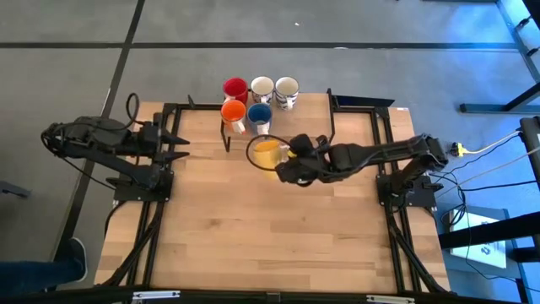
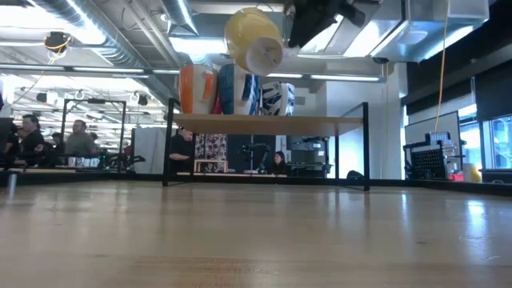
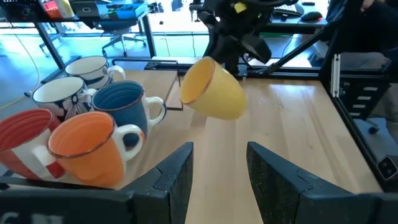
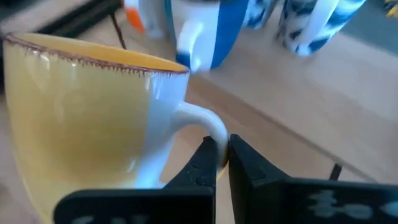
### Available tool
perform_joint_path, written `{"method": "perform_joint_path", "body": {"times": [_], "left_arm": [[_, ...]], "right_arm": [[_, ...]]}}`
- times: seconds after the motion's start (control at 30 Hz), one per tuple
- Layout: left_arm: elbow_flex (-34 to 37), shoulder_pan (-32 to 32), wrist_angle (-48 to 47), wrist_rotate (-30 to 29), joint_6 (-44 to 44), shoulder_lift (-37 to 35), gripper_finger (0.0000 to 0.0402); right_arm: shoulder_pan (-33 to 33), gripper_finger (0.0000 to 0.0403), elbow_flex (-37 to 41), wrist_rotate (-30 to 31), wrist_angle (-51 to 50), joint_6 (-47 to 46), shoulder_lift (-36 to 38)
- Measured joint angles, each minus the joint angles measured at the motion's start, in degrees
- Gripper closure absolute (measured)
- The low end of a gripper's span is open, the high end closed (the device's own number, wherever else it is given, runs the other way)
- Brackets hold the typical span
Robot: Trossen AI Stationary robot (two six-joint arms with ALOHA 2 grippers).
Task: Place coffee mugs
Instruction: Put the yellow cup on the shelf
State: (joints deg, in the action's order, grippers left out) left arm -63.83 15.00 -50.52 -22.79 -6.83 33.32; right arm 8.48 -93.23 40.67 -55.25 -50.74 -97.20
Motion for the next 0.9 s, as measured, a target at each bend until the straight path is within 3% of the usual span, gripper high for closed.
{"method": "perform_joint_path", "body": {"times": [0.13,0.33,0.73,0.9], "left_arm": [[0.0,0.0,0.1,0.0,0.7,0.1,0.0257],[0.0,0.0,1.9,-0.3,1.3,2.5,0.0257],[0.0,0.0,10.4,-0.5,-5.8,9.8,0.0257],[0.0,0.0,13.8,1.7,-7.9,11.4,0.0257]], "right_arm": [[2.1,0.0403,0.0,4.5,2.0,-0.2,0.1],[5.0,0.0403,0.0,5.1,6.1,0.9,0.1],[5.8,0.0403,0.1,3.8,25.5,18.0,0.2],[5.8,0.0403,0.1,2.2,27.0,22.3,0.2]]}}
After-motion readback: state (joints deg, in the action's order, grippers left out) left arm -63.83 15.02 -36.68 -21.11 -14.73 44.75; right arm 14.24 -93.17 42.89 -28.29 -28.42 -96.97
